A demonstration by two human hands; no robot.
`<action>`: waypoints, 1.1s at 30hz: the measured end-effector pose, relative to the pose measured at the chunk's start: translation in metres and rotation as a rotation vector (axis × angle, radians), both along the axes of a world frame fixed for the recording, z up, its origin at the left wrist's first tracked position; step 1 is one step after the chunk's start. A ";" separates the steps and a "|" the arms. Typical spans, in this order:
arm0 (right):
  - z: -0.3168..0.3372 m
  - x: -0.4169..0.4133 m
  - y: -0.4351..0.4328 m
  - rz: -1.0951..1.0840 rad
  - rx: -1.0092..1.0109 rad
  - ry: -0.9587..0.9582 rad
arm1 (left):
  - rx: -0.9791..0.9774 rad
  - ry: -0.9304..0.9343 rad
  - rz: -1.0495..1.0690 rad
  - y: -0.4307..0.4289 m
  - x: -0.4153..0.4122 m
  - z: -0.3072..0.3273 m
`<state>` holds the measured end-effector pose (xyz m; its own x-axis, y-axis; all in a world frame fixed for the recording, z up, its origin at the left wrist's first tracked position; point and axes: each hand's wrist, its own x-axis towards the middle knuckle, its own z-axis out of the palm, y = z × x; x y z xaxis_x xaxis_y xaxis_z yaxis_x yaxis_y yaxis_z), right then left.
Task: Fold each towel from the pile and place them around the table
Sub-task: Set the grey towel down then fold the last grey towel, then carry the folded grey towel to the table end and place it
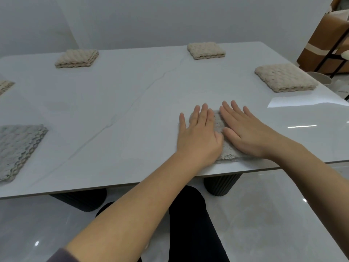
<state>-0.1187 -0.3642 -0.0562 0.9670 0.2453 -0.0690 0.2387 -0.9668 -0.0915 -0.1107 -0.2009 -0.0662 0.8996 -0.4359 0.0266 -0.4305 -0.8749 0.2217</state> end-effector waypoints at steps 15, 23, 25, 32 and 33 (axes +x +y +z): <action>-0.010 -0.003 0.002 0.002 -0.038 0.047 | 0.087 0.067 0.032 0.000 -0.001 -0.005; 0.007 -0.007 0.012 0.017 -0.028 0.038 | -0.024 0.048 0.090 0.016 -0.005 -0.007; 0.004 -0.012 0.021 0.048 -0.029 0.030 | 0.008 0.048 0.087 0.020 -0.006 -0.010; 0.003 -0.012 0.028 0.011 -0.049 0.093 | -0.034 0.083 0.064 0.032 -0.005 -0.006; 0.007 -0.012 0.030 0.002 -0.022 0.094 | -0.039 0.085 0.080 0.041 -0.004 -0.005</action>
<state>-0.1311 -0.3340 -0.0491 0.9555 0.2446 -0.1652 0.2319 -0.9683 -0.0926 -0.1145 -0.1597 -0.0716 0.9311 -0.3631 -0.0356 -0.3381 -0.8955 0.2893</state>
